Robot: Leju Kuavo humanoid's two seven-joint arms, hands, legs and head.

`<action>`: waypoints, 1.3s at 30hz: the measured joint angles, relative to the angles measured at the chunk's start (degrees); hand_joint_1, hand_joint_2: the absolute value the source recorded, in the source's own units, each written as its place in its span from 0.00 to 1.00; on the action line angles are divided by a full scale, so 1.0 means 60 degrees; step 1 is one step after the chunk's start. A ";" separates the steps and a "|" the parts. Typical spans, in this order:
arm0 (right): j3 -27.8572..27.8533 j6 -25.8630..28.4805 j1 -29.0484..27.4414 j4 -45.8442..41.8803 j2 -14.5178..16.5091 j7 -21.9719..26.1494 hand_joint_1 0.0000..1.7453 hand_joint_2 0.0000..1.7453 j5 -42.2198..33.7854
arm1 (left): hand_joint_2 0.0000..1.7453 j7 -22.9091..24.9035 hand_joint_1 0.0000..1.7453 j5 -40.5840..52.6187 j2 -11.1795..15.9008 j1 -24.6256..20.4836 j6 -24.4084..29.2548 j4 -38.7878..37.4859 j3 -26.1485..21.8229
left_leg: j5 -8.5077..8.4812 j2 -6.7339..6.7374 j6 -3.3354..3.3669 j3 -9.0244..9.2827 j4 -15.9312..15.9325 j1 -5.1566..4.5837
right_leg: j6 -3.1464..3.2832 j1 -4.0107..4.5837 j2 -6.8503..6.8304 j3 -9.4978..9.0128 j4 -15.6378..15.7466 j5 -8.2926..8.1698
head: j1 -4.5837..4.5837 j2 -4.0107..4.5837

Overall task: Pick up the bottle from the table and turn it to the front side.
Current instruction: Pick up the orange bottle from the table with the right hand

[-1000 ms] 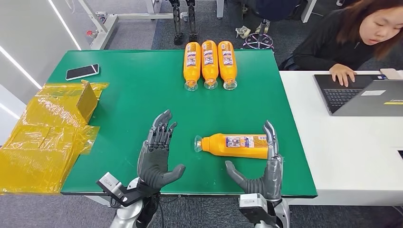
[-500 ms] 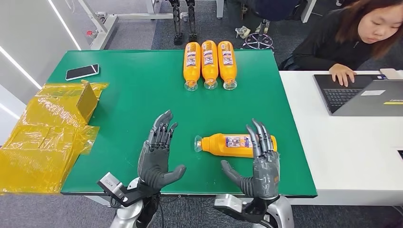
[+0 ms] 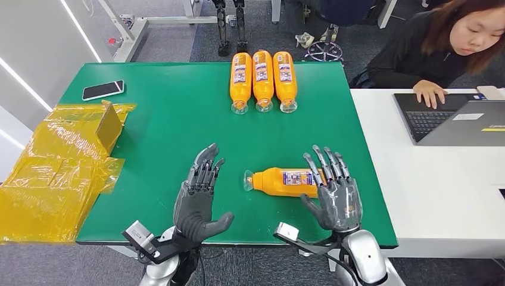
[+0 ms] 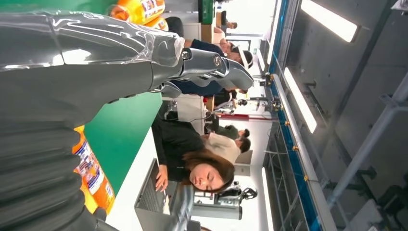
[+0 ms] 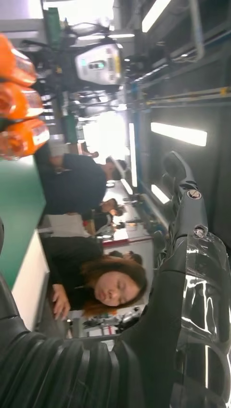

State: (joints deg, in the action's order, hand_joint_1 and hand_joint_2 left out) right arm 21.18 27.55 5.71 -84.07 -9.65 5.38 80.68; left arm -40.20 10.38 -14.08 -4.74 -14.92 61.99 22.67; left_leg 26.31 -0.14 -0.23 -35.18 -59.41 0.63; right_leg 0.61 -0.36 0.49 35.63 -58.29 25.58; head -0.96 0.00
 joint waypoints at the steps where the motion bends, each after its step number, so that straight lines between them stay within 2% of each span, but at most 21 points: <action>1: -0.0001 -0.0192 0.0090 0.0046 -0.0114 0.0060 0.00 1.00 -0.0211 | 1.00 -0.0002 0.00 -0.0004 0.0003 0.0027 -0.0017 0.0003 0.0000 | 0.0000 0.0000 0.0000 0.0000 0.0000 0.0000 | 0.0000 0.0000 0.0000 0.0000 0.0000 0.0000 | 0.0000 0.0000; 7: -0.0004 -0.1348 0.0638 0.0587 -0.0703 0.0566 0.00 1.00 -0.1273 | 1.00 -0.0006 0.00 -0.0096 0.0060 0.0132 0.0035 0.0053 0.0000 | 0.0000 -0.0004 0.0000 0.0001 0.0000 0.0001 | 0.0000 0.0000 -0.0002 -0.0001 -0.0001 0.0000 | -0.0001 0.0000; 13: 0.0005 -0.2813 0.1252 0.1663 -0.0839 0.1708 0.00 1.00 -0.3663 | 1.00 -0.0007 0.00 -0.0148 0.0091 0.0274 0.0181 0.0120 0.0000 | 0.0000 -0.0003 0.0000 0.0002 0.0000 0.0001 | 0.0001 0.0000 -0.0001 -0.0001 -0.0002 -0.0001 | -0.0001 0.0000; 19: 0.0191 -0.3944 0.1948 0.2858 -0.1073 0.1929 0.00 1.00 -0.4573 | 1.00 -0.0007 0.00 -0.0055 0.0102 0.0323 0.0104 0.0178 0.0000 | 0.0000 -0.0007 0.0000 -0.0001 -0.0001 -0.0001 | 0.0000 0.0001 -0.0004 -0.0001 -0.0001 -0.0001 | 0.0000 0.0000; 33: 0.1778 -0.6556 0.4581 0.5716 -0.1823 0.3340 0.00 1.00 -0.6826 | 1.00 -0.0007 0.00 -0.0031 0.0100 0.0332 0.0083 0.0179 0.0000 | -0.0004 -0.0011 0.0004 0.0003 -0.0007 -0.0001 | -0.0003 0.0000 -0.0008 -0.0005 -0.0001 -0.0005 | 0.0000 0.0000; 35: 0.2047 -0.7203 0.4987 0.6050 -0.1891 0.3477 0.00 1.00 -0.7156 | 1.00 -0.0007 0.00 -0.0024 0.0107 0.0341 0.0067 0.0179 0.0000 | -0.0004 -0.0009 0.0004 0.0005 -0.0007 -0.0002 | -0.0003 0.0000 -0.0005 -0.0006 -0.0001 -0.0005 | -0.0001 0.0000; 39: 0.2783 -0.9211 0.6072 0.6841 -0.2055 0.3670 0.00 1.00 -0.8024 | 1.00 -0.0007 0.00 -0.0025 0.0143 0.0338 -0.0013 0.0176 0.0000 | -0.0008 -0.0005 0.0010 0.0008 -0.0009 -0.0004 | -0.0006 0.0000 -0.0003 -0.0010 -0.0001 -0.0010 | 0.0000 0.0000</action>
State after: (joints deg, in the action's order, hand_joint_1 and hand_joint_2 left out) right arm 37.87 -27.72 42.14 -43.03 -21.98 27.40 32.54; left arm -40.24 10.23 -13.22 -2.72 -15.00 63.04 22.67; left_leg 26.27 -0.17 -0.17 -35.13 -59.46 0.61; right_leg 0.57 -0.36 0.47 35.57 -58.30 25.52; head -0.96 0.00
